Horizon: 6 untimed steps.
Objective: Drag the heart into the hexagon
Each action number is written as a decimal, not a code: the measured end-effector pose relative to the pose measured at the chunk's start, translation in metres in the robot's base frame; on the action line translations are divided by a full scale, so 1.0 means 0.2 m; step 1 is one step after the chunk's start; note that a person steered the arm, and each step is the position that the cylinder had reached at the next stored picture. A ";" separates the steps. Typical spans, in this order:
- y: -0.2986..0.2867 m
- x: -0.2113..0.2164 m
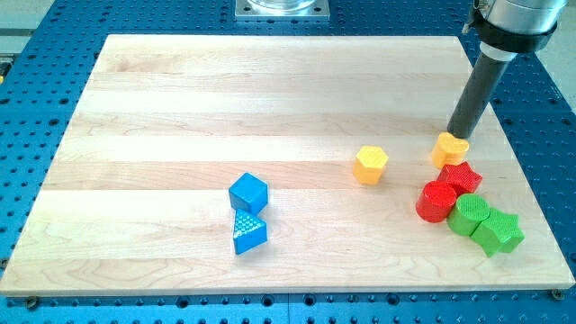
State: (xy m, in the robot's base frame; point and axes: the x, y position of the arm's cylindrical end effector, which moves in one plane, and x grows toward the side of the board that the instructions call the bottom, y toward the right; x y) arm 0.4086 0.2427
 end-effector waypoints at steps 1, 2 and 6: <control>0.02 0.00; 0.04 0.00; -0.27 0.28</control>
